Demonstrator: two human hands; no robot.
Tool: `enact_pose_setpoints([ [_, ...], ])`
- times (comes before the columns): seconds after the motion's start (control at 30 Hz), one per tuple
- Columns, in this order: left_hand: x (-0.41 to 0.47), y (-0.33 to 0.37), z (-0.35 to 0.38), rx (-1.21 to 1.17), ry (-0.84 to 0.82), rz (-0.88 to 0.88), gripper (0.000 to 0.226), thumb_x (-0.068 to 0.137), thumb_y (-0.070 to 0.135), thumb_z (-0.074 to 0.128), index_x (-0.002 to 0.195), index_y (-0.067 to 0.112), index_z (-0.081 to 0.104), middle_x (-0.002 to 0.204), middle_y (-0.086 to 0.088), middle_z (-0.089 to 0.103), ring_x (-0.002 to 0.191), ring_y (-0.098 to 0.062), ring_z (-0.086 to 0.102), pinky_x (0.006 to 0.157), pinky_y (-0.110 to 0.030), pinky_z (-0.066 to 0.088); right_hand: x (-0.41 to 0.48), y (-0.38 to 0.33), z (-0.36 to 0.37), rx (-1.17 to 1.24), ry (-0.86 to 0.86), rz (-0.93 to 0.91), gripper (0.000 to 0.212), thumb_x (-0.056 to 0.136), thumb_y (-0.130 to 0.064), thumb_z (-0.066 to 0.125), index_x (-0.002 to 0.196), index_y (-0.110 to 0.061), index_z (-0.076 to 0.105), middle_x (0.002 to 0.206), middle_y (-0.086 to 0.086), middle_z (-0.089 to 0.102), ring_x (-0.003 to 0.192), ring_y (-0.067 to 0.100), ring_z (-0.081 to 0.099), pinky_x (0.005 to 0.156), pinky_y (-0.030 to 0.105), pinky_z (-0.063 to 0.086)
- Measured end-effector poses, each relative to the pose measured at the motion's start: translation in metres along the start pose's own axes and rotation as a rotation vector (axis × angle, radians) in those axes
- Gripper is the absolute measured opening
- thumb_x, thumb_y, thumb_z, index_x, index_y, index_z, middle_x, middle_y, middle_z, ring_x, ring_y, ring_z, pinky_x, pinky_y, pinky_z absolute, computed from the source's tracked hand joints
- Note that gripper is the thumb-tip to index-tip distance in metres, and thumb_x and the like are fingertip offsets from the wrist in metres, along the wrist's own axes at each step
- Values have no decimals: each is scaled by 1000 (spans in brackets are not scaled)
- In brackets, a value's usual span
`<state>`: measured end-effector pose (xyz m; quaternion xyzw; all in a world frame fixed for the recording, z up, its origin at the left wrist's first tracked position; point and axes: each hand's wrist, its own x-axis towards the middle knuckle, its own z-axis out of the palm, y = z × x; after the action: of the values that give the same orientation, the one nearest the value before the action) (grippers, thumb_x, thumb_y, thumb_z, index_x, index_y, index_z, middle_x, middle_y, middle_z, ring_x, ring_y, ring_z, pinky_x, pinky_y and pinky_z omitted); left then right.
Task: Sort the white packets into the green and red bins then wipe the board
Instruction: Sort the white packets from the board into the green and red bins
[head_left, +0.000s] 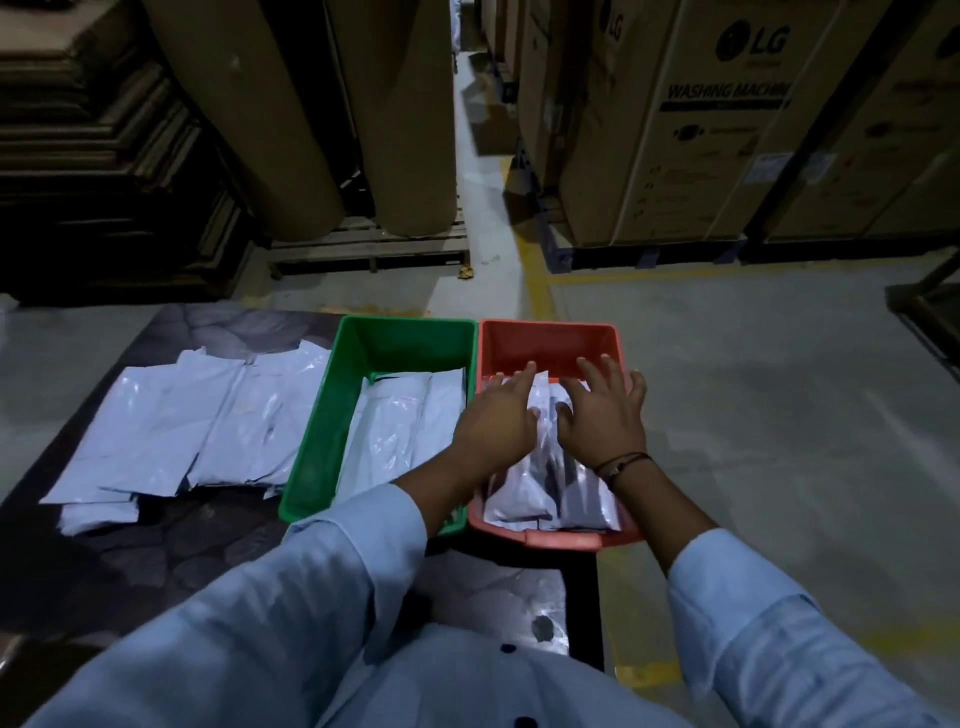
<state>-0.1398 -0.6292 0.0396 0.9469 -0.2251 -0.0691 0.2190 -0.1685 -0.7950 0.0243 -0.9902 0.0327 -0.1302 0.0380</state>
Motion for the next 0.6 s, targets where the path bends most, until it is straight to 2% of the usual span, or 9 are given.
enact_pose_setpoints([
  [0.13,-16,-29,-30,-61,184,-23,58,99,22,51,156,19,39,148,-12,55,138,-35,47,105,-46,46,12,-33,0,-2,-14,-28,33,77,-29,70,109,-20,72,136,11,60,133,40,45,108,63,28],
  [0.27,-34,-75,-54,-83,248,-84,55,101,23,52,154,17,41,152,-9,52,147,-34,38,111,-46,42,20,-79,3,37,-34,-78,34,80,-30,61,111,-19,70,139,11,57,135,41,42,109,61,25],
  [0.33,-45,-101,-66,-88,273,-132,55,102,24,52,155,16,40,153,-9,50,147,-34,37,112,-47,41,26,-105,2,47,-37,-102,34,81,-28,63,113,-18,70,140,12,56,136,41,41,108,61,26],
  [0.43,-61,-141,-85,-91,310,-195,55,101,24,55,153,16,43,153,-10,50,143,-33,43,113,-45,41,35,-147,4,73,-52,-141,36,83,-27,66,117,-17,69,144,15,53,138,42,37,110,60,25],
  [0.53,-80,-181,-106,-107,362,-222,52,97,20,57,148,15,50,142,-11,59,131,-32,54,106,-46,47,42,-191,7,112,-74,-162,38,86,-28,64,122,-16,67,148,14,49,142,41,34,112,60,26],
  [0.6,-91,-210,-119,-112,383,-227,50,97,19,57,146,15,51,142,-10,60,131,-31,54,106,-45,46,47,-222,8,116,-89,-182,40,87,-30,63,125,-18,65,150,13,48,144,40,32,113,59,26],
])
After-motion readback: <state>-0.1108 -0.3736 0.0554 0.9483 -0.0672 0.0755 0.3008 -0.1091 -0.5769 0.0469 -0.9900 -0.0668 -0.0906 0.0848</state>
